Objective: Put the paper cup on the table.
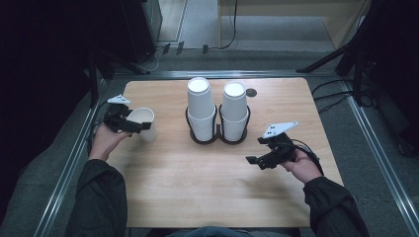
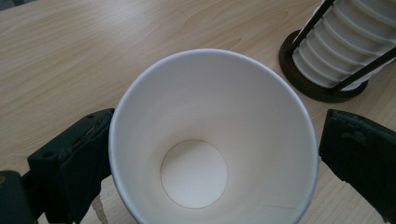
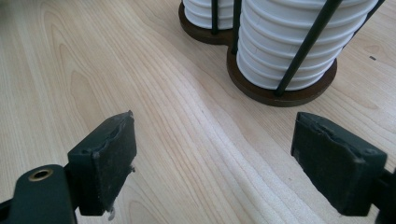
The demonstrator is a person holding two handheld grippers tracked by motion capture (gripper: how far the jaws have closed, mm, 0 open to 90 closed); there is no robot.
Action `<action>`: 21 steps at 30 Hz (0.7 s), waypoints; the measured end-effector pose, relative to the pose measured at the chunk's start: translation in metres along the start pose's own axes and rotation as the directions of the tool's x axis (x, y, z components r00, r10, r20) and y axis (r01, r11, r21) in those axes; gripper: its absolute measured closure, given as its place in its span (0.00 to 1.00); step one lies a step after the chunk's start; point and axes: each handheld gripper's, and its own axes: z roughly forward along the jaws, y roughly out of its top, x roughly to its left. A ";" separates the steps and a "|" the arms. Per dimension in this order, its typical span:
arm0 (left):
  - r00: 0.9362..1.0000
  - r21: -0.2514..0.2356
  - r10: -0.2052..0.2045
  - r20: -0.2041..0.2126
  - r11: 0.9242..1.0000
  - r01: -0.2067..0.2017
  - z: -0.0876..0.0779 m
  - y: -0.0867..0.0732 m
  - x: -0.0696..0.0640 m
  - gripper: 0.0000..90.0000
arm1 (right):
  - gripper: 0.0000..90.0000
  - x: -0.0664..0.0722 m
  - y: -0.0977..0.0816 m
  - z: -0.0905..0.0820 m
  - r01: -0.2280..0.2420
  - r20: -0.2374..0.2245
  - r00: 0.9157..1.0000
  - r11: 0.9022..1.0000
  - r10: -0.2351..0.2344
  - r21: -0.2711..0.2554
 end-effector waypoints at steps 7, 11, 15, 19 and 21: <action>1.000 -0.008 0.013 -0.022 1.000 -0.013 -0.009 0.006 -0.003 0.00 | 0.17 0.001 0.000 0.000 0.001 -0.002 1.000 1.000 -0.001 0.002; 1.000 -0.008 -0.003 -0.030 1.000 0.003 -0.015 0.010 -0.005 0.00 | 0.17 0.000 0.000 0.000 0.002 -0.002 1.000 1.000 -0.002 0.002; 0.999 -0.024 -0.006 -0.032 1.000 0.005 -0.024 0.015 -0.007 0.00 | 0.17 0.000 0.000 0.001 0.006 -0.003 1.000 1.000 -0.006 0.003; 1.000 -0.027 -0.006 -0.029 1.000 0.006 -0.030 0.019 -0.009 0.00 | 0.17 0.001 0.000 0.001 0.009 -0.005 1.000 1.000 -0.009 0.007; 0.999 -0.021 -0.010 -0.030 1.000 0.010 -0.032 0.021 -0.010 0.00 | 0.17 0.001 0.000 0.001 0.009 -0.006 1.000 1.000 -0.009 0.009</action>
